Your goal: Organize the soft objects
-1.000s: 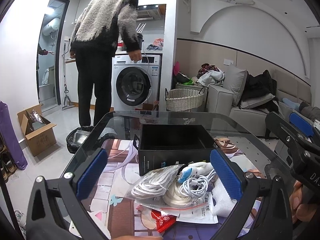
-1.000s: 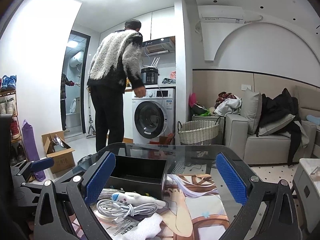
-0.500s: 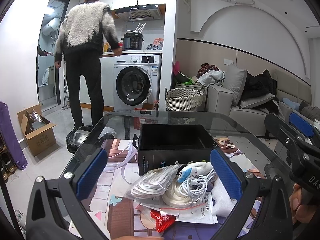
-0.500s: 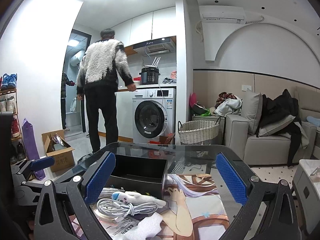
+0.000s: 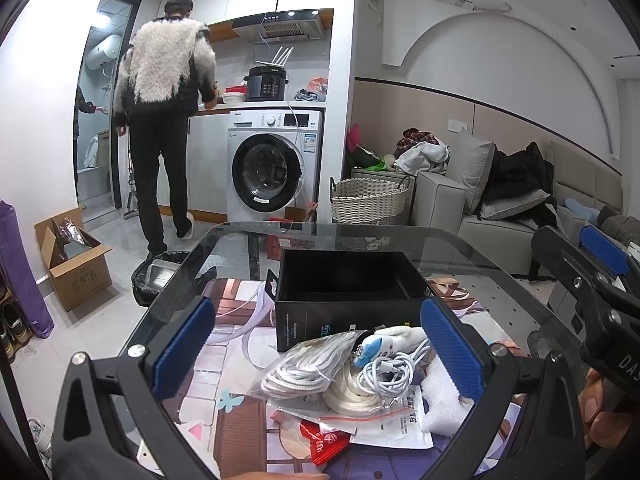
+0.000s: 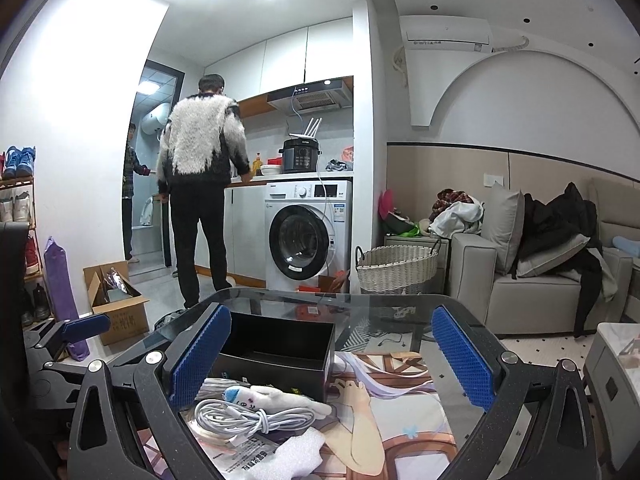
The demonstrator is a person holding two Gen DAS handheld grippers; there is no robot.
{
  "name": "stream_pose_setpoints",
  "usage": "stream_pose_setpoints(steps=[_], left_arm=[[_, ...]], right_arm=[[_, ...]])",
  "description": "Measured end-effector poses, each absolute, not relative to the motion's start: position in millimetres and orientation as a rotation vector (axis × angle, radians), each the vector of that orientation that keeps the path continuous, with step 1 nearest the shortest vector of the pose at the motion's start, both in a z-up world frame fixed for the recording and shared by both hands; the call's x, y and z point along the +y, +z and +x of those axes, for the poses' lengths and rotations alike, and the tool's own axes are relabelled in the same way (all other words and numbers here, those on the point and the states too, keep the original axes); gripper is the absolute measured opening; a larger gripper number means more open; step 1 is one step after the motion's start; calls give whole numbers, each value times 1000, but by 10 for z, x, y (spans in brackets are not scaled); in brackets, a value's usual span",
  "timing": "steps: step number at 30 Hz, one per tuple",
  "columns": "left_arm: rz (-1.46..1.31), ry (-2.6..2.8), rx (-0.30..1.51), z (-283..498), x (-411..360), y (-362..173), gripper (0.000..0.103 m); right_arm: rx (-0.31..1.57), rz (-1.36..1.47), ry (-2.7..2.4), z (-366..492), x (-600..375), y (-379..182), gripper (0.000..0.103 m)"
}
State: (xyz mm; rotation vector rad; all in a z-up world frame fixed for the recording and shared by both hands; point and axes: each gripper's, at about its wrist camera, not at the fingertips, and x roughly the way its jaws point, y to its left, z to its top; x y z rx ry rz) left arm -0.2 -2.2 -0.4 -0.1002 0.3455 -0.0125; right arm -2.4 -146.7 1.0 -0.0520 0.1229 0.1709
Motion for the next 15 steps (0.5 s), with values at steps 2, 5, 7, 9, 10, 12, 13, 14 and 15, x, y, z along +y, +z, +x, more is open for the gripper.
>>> stream_pose_setpoints(steps=[2,5,7,9,10,12,13,14,15], left_arm=[[-101,-11,345,-8,-18,-2,103],[-97,-10,342,-9,-19,-2,103],[-97,-5,344,-7,-15,-6,103],[-101,-6,347,-2,-12,-4,103],[-99,-5,346,0,-12,-3,103],[-97,-5,344,0,-17,-1,103],[-97,-7,346,4,-17,-4,103],[-96,-8,349,7,-19,-6,103],[-95,-9,351,12,-20,-7,103]], right_arm=[[117,-53,175,-36,-1462,23,102],[118,-53,175,-36,-1454,25,102],[125,-47,177,-33,-1454,33,102],[128,-44,175,-38,-1458,42,102],[128,-44,174,-38,-1459,43,102],[127,-43,175,-46,-1458,53,102],[128,-43,175,-38,-1460,49,102],[128,-43,177,-37,-1460,51,102],[128,-45,175,-39,-1461,51,102]])
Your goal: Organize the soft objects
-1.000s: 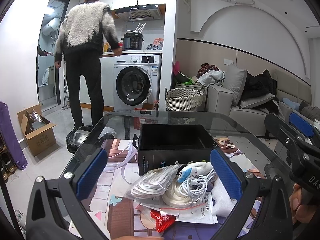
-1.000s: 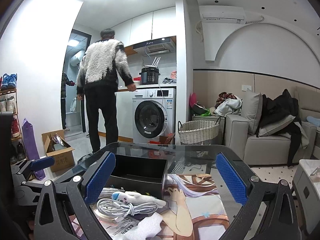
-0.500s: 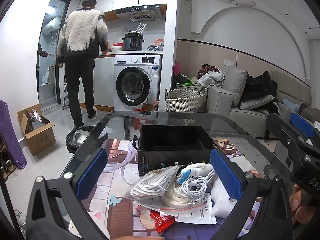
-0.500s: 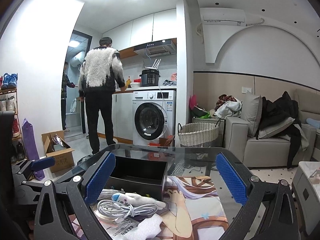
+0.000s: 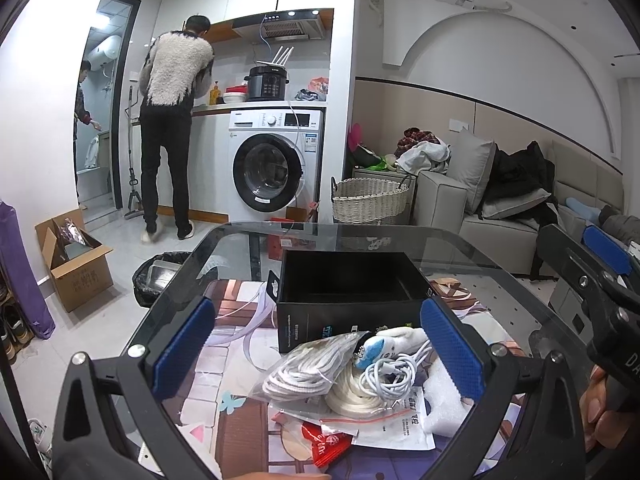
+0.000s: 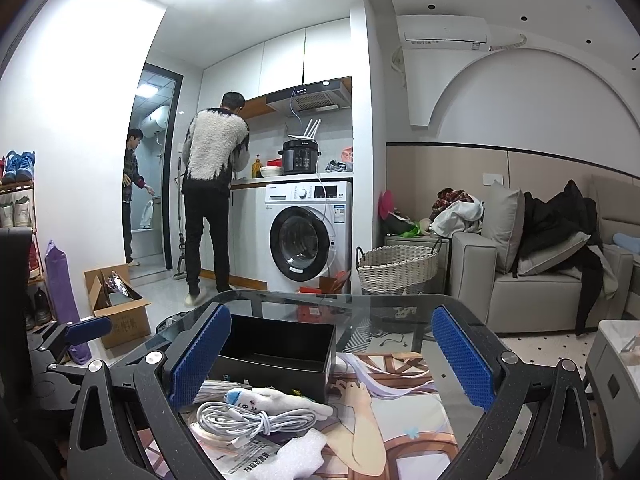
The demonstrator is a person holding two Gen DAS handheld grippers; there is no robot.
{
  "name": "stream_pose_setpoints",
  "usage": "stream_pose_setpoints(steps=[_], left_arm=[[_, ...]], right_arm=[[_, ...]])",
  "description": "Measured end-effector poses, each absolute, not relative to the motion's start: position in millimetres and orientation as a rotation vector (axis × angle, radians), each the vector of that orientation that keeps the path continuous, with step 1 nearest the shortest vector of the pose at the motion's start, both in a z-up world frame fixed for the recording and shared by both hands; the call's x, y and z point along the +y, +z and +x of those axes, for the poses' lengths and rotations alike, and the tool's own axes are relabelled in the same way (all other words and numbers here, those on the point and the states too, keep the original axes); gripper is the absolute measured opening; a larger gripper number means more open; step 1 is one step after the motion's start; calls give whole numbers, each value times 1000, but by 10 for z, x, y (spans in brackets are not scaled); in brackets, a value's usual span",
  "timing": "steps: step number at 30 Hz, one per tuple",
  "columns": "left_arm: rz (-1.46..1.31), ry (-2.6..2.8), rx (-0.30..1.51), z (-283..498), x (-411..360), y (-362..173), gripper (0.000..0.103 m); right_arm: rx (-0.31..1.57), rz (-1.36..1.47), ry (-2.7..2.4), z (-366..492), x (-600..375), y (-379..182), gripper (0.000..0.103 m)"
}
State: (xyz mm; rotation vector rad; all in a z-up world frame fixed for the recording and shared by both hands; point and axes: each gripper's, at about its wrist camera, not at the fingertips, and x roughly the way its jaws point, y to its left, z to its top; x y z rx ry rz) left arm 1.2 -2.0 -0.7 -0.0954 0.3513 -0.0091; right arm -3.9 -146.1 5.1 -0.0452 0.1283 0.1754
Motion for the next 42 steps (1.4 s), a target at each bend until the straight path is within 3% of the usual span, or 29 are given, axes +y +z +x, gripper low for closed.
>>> stream_pose_setpoints(steps=[17,22,30,32,35,42], left_arm=[[-20,-24,483,308,-47,44,103],[28,-31,610,540,-36,69,103],[20,-142,962,1047,51,-151,103],[20,-155,1002,1089,65,-200,103],[22,-181,1069,1133,83,-304,102],[42,-195,1140,1165,123,-451,98]], right_arm=[[184,-37,193,66,-1473,109,102],[377,-29,233,364,-1495,175,102],[786,9,307,1017,-1590,-18,102],[871,22,302,1098,-1594,-128,100],[978,10,324,1196,-1551,-363,87],[1109,-32,367,1208,-1394,-769,76]])
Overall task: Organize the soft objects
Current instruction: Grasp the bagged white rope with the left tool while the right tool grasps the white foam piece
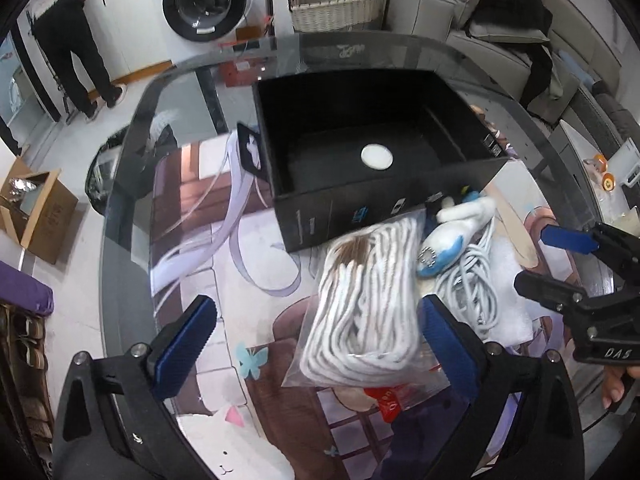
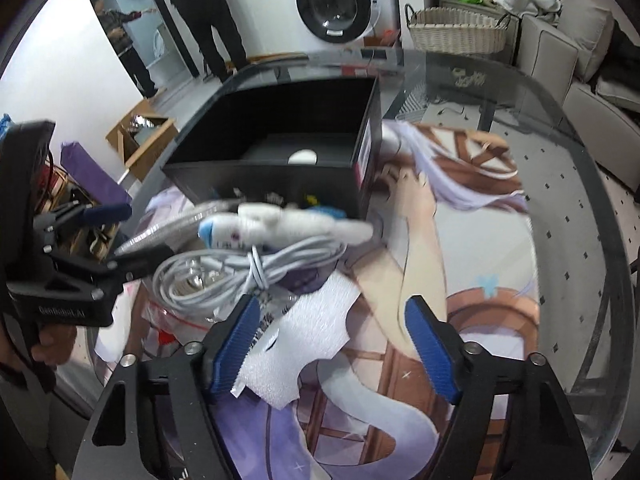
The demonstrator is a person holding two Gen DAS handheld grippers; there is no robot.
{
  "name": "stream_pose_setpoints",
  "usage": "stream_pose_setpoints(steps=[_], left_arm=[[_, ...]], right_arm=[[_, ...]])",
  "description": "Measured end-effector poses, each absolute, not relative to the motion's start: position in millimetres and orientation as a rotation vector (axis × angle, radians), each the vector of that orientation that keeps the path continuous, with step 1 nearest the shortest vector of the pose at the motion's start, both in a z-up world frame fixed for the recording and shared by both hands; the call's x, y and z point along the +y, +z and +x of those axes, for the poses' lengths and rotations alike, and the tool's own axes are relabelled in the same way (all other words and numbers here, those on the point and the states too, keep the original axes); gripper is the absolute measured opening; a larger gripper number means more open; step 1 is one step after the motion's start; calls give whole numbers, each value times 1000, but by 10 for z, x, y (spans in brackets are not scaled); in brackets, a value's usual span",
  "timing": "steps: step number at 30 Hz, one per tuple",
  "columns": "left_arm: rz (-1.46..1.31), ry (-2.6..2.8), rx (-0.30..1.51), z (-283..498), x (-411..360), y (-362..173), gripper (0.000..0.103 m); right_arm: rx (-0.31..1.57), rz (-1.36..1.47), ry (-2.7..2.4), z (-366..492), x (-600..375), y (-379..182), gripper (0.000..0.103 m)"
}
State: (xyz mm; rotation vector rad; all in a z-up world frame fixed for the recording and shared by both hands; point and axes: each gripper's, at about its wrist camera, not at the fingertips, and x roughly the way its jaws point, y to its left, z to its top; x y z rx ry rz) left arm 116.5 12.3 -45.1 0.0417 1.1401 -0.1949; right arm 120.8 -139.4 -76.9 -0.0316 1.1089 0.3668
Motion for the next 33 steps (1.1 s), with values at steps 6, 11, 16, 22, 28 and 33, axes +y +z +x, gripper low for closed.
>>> stream_pose_setpoints(steps=[6,11,16,22,28,33], left_arm=[[25,-284,1205,1209,63,-525,67],[7,-342,1225,1214,5,-493,44],[14,-363,1246,1137,-33,-450,35],[34,-387,1258,855,5,-371,35],[-19,-407,1315,604,137,-550,48],[-13,-359,1291,652,180,-618,60]], right_arm=[[1172,-78,419,1189,-1278,-945,62],[1191,-127,466,1182,-1172,-1050,43],[1177,-201,514,1137,-1081,-1046,42],[1164,-302,566,1026,-1008,-933,42],[1205,-391,627,884,-886,-996,42],[1203,-432,605,854,-822,-1049,42]])
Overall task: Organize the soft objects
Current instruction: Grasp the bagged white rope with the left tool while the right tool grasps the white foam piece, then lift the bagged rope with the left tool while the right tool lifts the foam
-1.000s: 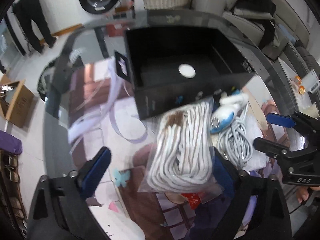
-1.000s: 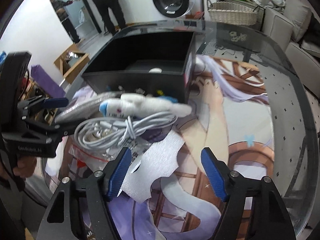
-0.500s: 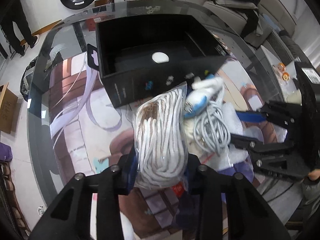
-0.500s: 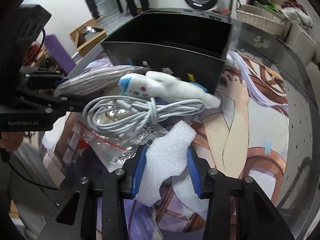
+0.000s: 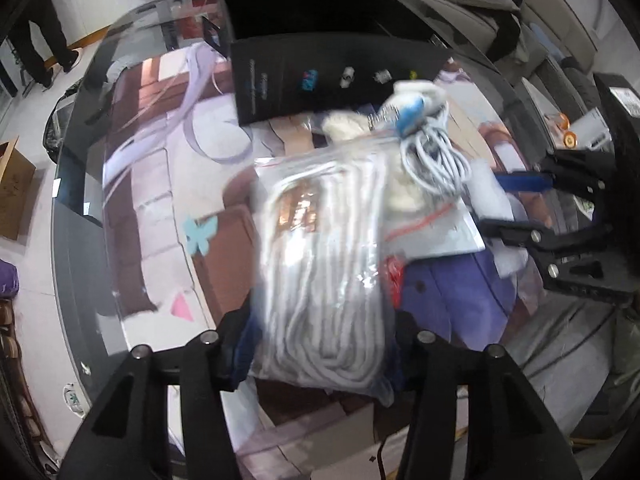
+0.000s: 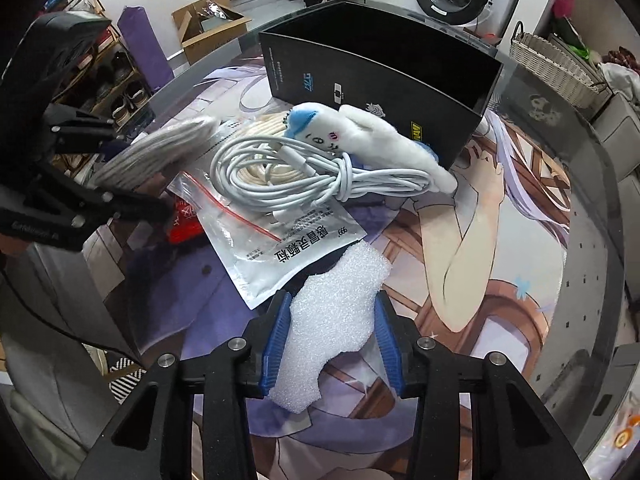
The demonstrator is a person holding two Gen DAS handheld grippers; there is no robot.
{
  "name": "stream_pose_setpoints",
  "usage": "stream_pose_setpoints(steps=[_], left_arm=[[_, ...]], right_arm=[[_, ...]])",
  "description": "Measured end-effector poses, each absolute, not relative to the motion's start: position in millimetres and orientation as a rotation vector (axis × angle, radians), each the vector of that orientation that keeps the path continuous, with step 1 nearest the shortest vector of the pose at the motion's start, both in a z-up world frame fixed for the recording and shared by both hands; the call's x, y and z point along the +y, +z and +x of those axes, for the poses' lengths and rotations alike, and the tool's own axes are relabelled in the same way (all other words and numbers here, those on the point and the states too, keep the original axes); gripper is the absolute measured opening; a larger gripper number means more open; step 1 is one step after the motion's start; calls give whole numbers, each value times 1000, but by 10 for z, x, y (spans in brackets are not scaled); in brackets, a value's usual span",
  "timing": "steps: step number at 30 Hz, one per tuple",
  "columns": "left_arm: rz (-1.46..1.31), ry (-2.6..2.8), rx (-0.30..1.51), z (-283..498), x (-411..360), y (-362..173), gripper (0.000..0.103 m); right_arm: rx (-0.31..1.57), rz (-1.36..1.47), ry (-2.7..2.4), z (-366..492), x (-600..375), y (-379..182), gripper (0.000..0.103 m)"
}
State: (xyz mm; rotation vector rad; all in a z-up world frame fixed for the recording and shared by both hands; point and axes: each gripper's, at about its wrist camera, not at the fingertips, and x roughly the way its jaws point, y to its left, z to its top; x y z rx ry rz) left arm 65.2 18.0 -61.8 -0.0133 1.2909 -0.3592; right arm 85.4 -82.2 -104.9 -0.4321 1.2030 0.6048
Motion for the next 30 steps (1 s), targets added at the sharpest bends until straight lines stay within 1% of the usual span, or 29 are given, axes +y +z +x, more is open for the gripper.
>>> stream_pose_setpoints(steps=[2,6,10,17,21,23,24,26,27,28,30], left_arm=[[-25,-367,1280,682,186,-614,62],[-45,-360,1292,791,214,-704,74],[-92,-351,1284,837,346,-709,72],[-167,-340,1247,966,562,-556,73],[-169,-285,1271,1117,629,-668,73],[-162,-271,1320,1135,634,-820,73],[-149,-272,1301,1115,632,-809,72],[-107,-254,1306,1053,628,-831,60],[-83,-238,1295,1016,640,-831,44],[-56,-220,1292,1002,645,-815,41],[-14,-215,1286,936,651,-823,40]], right_arm=[[1204,-427,599,864,-827,-1043,42],[1217,-449,580,840,-824,-1109,44],[1234,-453,588,870,-891,-1153,44],[1215,-463,581,871,-840,-1133,44],[1222,-476,575,888,-759,-1188,44],[1224,-472,572,898,-741,-1195,44],[1223,-474,568,917,-727,-1203,44],[1219,-481,560,916,-744,-1200,44],[1218,-484,557,918,-764,-1200,44],[1220,-486,557,921,-775,-1203,44],[1226,-487,561,924,-764,-1213,44]])
